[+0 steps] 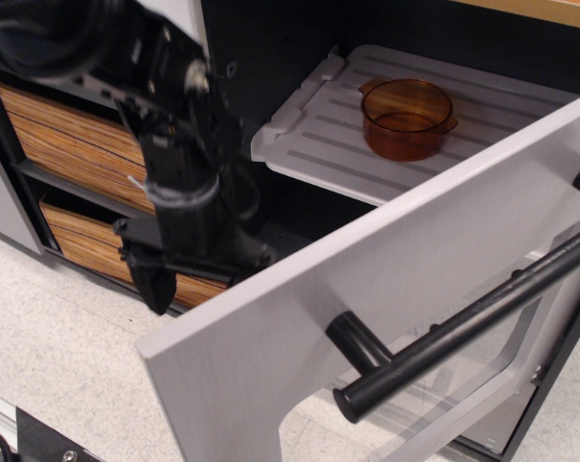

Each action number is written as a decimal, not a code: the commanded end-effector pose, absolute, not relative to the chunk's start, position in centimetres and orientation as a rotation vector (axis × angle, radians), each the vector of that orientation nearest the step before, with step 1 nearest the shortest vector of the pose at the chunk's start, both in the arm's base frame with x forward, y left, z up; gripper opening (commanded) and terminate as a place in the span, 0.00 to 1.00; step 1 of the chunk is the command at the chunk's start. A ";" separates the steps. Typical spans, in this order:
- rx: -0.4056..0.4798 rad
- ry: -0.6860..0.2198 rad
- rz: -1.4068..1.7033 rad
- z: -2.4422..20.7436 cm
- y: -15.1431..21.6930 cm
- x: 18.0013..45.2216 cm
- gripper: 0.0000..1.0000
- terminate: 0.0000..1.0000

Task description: Close oven

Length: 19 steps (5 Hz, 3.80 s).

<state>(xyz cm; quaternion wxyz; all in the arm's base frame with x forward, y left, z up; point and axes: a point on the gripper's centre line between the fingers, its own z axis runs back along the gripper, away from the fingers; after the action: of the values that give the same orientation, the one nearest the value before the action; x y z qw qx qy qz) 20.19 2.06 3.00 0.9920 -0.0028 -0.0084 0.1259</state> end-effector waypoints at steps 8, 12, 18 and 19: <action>-0.338 0.018 0.432 22.3 -10.3 16.2 1.00 0.00; -0.197 0.027 0.496 15.7 -12.4 15.6 1.00 0.00; -0.265 -0.090 0.456 19.4 -6.2 18.4 1.00 0.00; -0.257 -0.022 0.412 18.1 -6.5 17.5 1.00 0.00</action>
<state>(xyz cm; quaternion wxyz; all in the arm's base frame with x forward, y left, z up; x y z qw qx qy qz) 17.03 -7.03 17.14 0.9709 -0.1229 -0.0007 0.2056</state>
